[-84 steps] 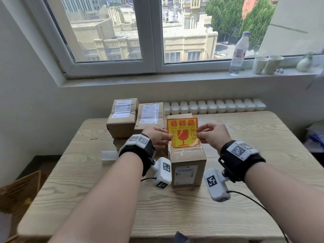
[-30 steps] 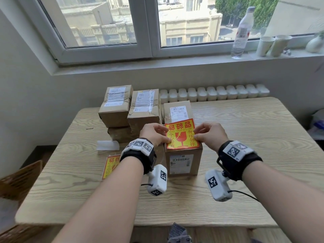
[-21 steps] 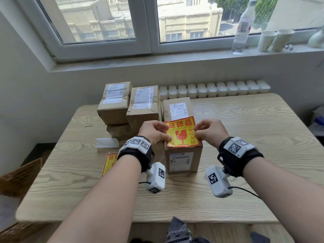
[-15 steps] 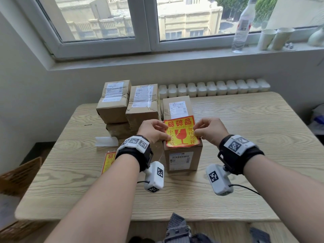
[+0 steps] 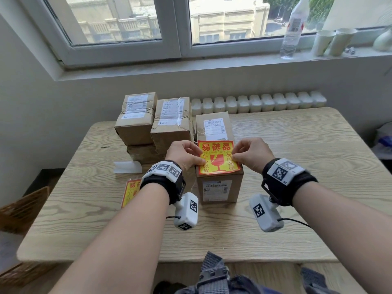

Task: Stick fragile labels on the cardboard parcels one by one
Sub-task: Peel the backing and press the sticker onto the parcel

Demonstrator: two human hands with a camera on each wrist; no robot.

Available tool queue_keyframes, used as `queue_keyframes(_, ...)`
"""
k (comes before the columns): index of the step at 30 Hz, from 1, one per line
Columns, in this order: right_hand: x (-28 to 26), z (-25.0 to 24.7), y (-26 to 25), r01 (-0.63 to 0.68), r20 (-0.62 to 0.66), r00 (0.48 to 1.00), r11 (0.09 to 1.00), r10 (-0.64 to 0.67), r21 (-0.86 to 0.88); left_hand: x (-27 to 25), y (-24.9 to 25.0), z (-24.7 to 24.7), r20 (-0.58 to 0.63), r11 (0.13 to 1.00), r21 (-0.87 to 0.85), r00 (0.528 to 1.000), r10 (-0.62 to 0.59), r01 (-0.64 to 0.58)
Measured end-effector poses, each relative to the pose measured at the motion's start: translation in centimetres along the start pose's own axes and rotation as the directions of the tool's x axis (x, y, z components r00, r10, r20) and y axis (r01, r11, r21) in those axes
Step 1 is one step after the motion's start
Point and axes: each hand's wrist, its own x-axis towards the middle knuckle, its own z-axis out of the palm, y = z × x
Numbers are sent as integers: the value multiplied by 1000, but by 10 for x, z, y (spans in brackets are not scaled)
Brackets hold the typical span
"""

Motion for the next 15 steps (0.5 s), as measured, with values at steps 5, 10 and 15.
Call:
queue_keyframes(5,-2,0,0,37,-13,999,996,-38,-80,-1,1,1,-4,998,66,1000,7,-7)
queue_keyframes(10,-2,0,-1,33,-13,999,995,-35,-91,-4,3,2,-4,993,117,1000,15,-15)
queue_keyframes(15,-3,0,-4,35,-1,999,992,-35,-120,-5,5,4,-13,984,176,999,31,-28)
